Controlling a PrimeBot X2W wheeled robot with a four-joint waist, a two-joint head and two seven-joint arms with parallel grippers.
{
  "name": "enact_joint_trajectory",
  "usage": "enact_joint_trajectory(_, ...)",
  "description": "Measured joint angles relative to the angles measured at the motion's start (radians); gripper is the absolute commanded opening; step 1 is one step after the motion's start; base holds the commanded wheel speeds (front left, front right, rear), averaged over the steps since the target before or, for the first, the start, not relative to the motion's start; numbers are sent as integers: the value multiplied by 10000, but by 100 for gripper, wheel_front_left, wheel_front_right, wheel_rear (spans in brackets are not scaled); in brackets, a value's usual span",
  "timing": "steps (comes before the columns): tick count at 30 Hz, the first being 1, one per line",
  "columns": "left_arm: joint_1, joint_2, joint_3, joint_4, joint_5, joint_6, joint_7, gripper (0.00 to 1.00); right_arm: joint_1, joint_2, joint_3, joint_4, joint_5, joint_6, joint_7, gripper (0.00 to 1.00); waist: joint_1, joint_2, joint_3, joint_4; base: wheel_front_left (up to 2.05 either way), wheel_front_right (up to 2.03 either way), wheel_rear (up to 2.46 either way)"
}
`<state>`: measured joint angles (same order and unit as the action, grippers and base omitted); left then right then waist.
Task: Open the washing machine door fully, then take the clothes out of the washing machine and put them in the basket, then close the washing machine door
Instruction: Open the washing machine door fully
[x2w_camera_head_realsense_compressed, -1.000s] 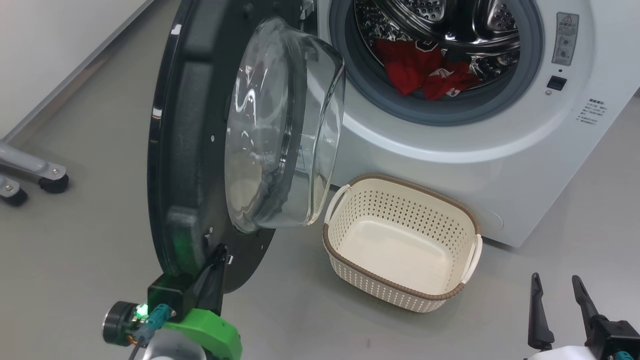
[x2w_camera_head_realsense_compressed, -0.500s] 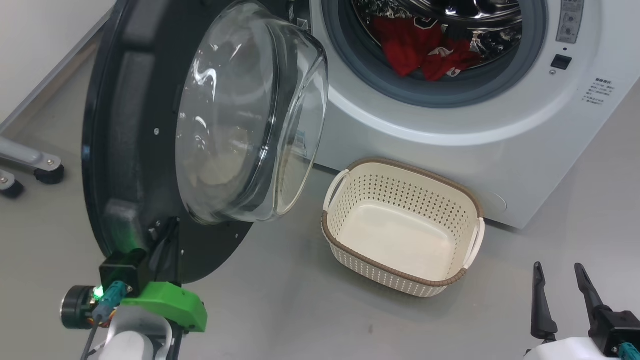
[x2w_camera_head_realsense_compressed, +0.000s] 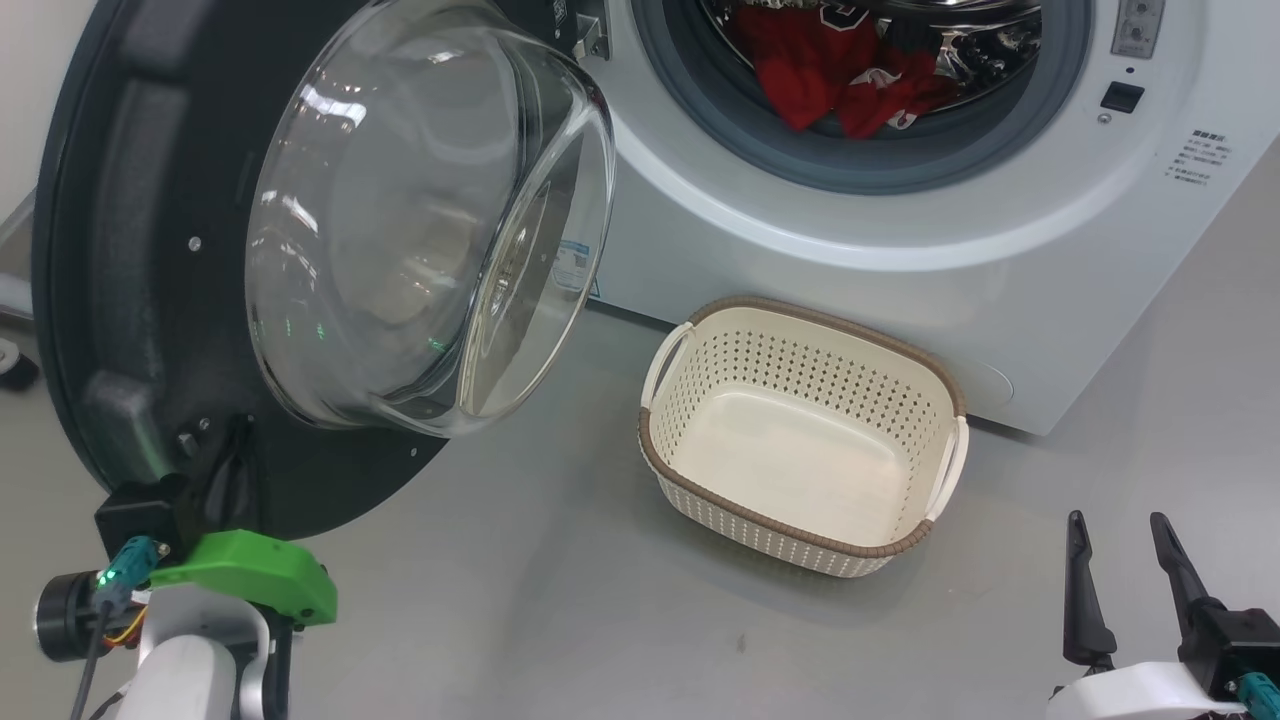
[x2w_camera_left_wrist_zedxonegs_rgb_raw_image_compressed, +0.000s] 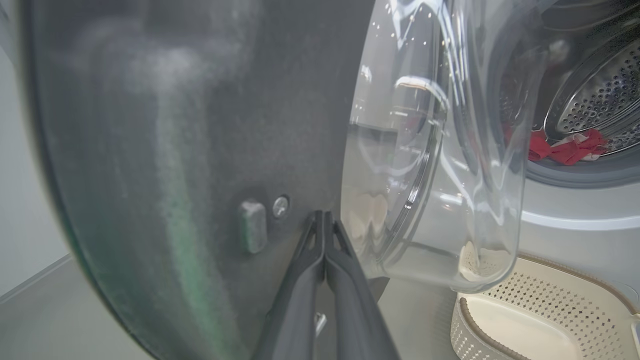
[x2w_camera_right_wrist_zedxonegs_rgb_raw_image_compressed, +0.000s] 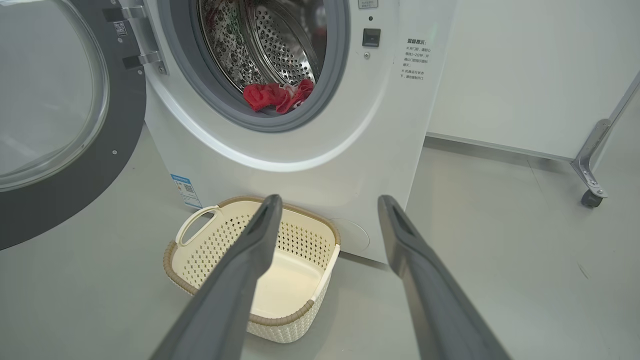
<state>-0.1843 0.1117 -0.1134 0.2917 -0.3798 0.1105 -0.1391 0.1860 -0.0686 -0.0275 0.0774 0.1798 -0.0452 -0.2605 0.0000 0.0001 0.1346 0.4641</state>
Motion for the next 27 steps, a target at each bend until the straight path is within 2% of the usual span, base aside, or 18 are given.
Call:
enact_joint_trajectory(16,-926,105,1212,1358,4,2,-150,0,-240,-25,10,161,0,92,0,100,0,0,125,-89,0,0,0)
enact_joint_trajectory(27,-1081,10,1315,1862,8,35,-447,0,-358,-29,13,230,-6,171,0,100,0,0,130,-165,0,0,0)
